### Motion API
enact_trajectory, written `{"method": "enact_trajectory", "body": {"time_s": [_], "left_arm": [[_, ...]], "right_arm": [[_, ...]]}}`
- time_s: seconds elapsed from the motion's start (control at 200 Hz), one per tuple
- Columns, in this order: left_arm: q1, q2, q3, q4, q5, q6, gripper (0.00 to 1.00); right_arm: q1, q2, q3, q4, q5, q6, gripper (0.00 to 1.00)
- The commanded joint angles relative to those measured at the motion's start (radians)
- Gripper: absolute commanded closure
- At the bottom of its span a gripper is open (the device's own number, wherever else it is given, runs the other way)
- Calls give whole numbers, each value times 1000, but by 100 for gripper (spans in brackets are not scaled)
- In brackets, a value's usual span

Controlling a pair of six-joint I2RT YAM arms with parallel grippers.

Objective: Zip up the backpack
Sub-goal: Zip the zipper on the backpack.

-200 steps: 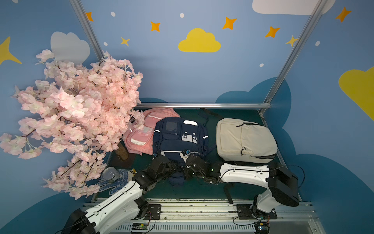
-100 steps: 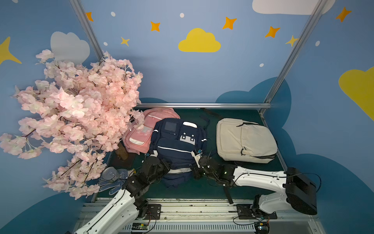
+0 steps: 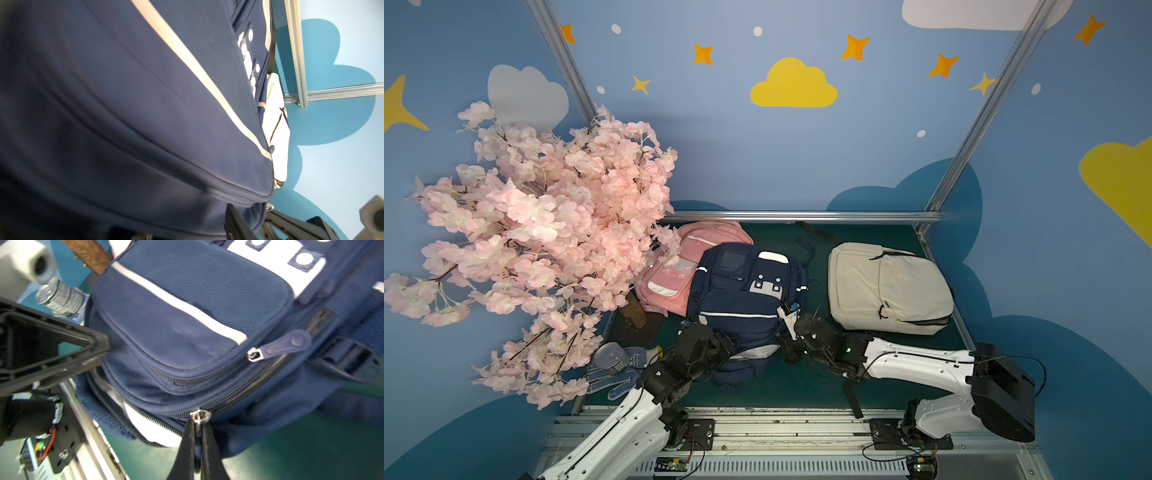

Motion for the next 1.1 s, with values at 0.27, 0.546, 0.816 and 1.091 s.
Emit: {"method": "enact_trajectory", "body": {"time_s": [0.27,0.546,0.816,1.091], "left_arm": [[-82,112,17,113,-65,-49,68],[-82,24,34,-12,-118,-19,96],[-79,-58,22,-71,-136,-30,97],[-80,-55,42,-71,-123,-23,97]], "right_arm": [[63,41,69,59,-26,-58,100],[-1,-20,-7,5,126,-87,100],[-237,-4,-44,-47,56,-27,100],[-422,111,9,-38,-11,39,100]]}}
